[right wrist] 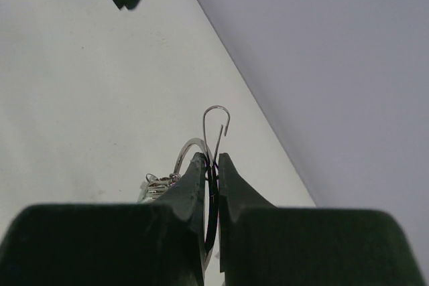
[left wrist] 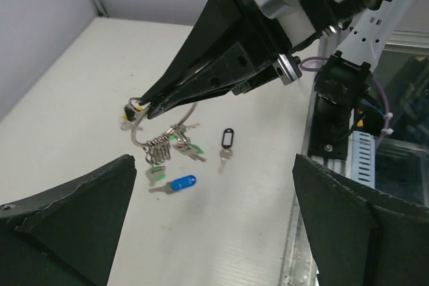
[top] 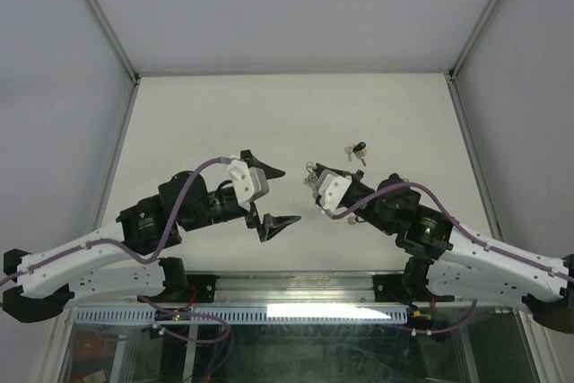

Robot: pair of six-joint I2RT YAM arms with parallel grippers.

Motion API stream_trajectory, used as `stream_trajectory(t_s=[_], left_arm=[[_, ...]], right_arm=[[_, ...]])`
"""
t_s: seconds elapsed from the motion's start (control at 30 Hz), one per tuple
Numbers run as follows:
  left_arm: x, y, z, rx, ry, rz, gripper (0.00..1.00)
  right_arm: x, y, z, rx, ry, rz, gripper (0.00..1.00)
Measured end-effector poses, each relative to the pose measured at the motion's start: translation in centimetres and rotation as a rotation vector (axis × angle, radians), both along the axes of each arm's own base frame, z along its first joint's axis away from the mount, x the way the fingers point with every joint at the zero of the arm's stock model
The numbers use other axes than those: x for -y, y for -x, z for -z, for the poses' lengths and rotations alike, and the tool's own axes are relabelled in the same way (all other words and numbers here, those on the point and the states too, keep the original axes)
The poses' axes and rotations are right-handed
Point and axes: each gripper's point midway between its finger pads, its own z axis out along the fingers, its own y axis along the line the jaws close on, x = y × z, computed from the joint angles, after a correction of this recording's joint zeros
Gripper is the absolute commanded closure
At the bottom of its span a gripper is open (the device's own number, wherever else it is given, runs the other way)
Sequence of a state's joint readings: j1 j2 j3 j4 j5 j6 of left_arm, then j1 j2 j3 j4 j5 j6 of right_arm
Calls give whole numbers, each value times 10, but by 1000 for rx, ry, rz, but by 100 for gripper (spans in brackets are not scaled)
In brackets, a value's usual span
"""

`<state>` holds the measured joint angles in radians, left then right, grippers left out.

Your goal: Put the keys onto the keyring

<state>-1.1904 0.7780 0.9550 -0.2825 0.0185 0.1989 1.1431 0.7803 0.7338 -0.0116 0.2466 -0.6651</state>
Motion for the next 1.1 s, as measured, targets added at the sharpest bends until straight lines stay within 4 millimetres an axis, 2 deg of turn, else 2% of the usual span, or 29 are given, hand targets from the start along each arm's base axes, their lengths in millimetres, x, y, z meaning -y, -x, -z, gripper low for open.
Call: stream_trajectory(t_s=[0.17,0.27,0.43,0.57,0.6,0.83,0.97,1.1], left_arm=[[13,-1,22,-162,19,-25,1],[9,-2,25,-190,68,-47,11],[-2,-4,14,-194,177,-82,22],[-6,-11,5,-188,237,-121,42],[-7,-13,3,-184,249,-130,44],[0,-20,-2,-156,272,-145,42],[11,-25,11,-151,226,-150,38],[20,-29,24,-146,182,-155,39]], right_arm=[[4,5,5,104,85,-48,100],[8,6,0,171,122,-66,100],[14,10,-6,301,191,-100,100],[14,13,3,383,278,-140,100],[14,14,5,402,301,-150,100],[13,14,4,479,367,-173,100],[12,15,5,494,380,-182,100],[10,15,6,501,390,-192,100]])
